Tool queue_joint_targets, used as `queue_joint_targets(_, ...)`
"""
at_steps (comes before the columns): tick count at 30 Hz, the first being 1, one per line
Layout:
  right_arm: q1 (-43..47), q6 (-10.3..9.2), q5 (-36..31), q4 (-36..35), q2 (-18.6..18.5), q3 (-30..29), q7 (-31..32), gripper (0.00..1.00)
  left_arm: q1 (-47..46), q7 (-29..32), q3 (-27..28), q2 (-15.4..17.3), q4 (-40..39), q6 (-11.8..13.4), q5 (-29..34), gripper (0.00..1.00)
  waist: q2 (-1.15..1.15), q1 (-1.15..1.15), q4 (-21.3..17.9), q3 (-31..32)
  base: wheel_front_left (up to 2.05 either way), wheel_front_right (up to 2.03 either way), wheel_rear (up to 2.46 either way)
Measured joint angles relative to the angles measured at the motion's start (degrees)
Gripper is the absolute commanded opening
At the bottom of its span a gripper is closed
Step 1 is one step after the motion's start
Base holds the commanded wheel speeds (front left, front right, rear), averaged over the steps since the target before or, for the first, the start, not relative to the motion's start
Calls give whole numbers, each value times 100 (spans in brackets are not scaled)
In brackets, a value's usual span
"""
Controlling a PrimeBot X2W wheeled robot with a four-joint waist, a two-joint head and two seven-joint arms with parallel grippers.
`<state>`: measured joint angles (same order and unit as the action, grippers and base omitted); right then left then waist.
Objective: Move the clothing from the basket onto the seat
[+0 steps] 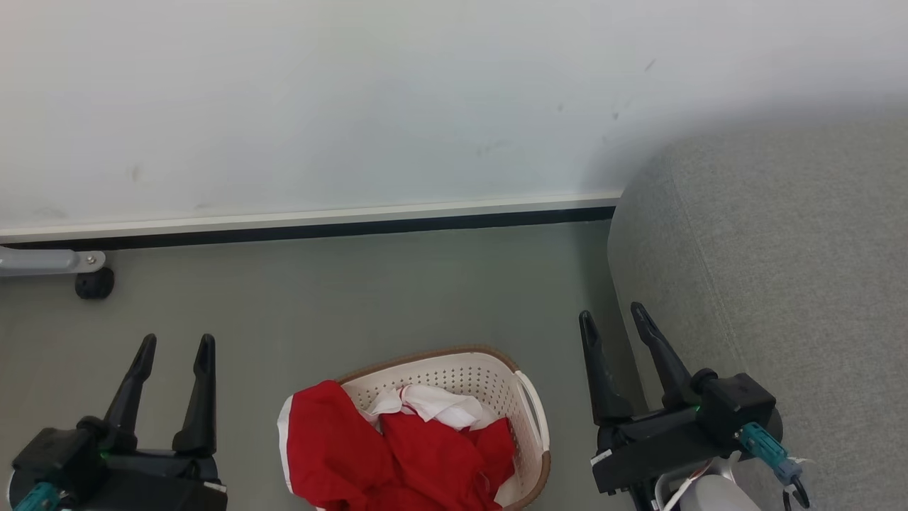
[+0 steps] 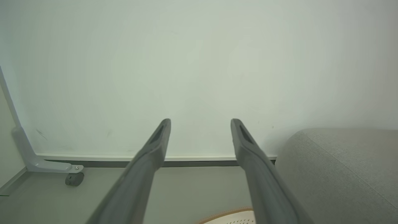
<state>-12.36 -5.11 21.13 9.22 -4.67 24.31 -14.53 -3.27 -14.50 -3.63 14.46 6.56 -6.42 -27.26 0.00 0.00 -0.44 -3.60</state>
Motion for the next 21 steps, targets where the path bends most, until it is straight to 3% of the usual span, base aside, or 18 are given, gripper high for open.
queue_joint_targets(21,-52,-133,-348,-386,100,87,-1,100,-320,0,87,303,-167,-66,-359,100,0,1,-387,-1126,0,0,0)
